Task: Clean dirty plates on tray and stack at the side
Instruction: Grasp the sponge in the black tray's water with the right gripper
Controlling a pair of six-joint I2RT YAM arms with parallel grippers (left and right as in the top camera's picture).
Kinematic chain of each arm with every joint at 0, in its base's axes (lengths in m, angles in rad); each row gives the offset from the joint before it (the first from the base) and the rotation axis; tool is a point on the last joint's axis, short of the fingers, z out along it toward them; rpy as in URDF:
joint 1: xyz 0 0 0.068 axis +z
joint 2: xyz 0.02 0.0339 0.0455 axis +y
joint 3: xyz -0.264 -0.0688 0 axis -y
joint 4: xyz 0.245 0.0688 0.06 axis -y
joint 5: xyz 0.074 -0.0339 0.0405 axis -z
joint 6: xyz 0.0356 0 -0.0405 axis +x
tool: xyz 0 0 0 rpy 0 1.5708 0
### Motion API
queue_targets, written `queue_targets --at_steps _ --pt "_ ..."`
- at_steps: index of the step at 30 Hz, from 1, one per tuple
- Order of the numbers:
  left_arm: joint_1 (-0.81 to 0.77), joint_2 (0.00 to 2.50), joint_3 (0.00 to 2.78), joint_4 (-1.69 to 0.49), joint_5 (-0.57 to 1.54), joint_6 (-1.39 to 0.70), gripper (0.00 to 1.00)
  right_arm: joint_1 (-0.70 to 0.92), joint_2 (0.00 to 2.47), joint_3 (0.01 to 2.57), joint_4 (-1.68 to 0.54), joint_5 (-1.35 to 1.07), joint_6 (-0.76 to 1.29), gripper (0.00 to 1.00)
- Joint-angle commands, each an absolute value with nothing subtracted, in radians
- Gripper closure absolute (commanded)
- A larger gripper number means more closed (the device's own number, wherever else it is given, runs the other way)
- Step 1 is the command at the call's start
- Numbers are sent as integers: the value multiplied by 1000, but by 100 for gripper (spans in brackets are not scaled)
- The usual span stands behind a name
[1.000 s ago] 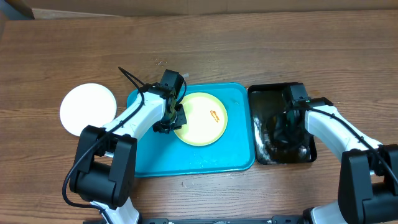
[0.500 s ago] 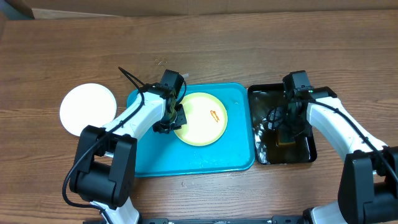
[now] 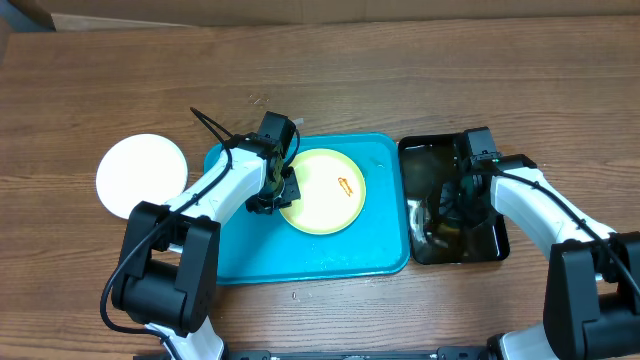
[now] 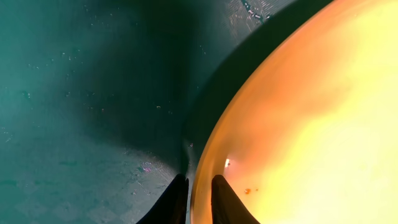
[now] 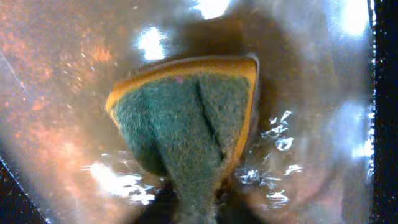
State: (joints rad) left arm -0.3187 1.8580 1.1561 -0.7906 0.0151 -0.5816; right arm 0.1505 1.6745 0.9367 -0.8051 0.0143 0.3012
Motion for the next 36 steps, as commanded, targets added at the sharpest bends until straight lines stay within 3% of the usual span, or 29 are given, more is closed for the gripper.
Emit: queue_targets --at_steps 1,5,13,14,15,16,18,22,23,24,25,27,29,32,36 --pt "-314 1877 1149 -788 16 -583 83 150 1651 985 -796 11 280 34" --pt "-314 1877 1149 -788 15 -583 83 150 1651 1001 -762 88 280 26" --pt "-314 1877 1149 -788 16 -583 83 150 1652 958 -698 131 288 30" --pt "-314 1877 1149 -788 16 -583 83 150 1652 945 -677 119 288 34" --pt "-314 1877 1149 -788 16 -583 84 150 1652 933 -654 108 288 45" --pt "-314 1877 1149 -787 15 -583 83 150 1652 920 -628 97 287 64" --pt "-314 1877 1149 -786 15 -583 83 150 1652 909 -601 83 287 83" --pt "-314 1877 1149 -786 15 -582 83 150 1652 910 -585 72 287 84" --pt "-314 1877 1149 -786 15 -583 83 150 1652 915 -584 73 287 80" --pt "-313 1877 1149 -786 15 -583 83 150 1651 924 -587 73 285 62" --pt "-313 1877 1149 -786 14 -582 82 150 1651 944 -608 73 283 31" --pt "-313 1877 1149 -785 8 -581 80 150 1651 984 -655 73 282 15" --pt "-314 1877 1149 -784 -12 -579 75 150 1651 1036 -725 73 282 15" --pt "-313 1877 1149 -784 -36 -580 76 150 1651 1082 -812 73 283 17" --pt "-313 1877 1149 -781 -36 -580 78 150 1651 1076 -852 73 284 28"
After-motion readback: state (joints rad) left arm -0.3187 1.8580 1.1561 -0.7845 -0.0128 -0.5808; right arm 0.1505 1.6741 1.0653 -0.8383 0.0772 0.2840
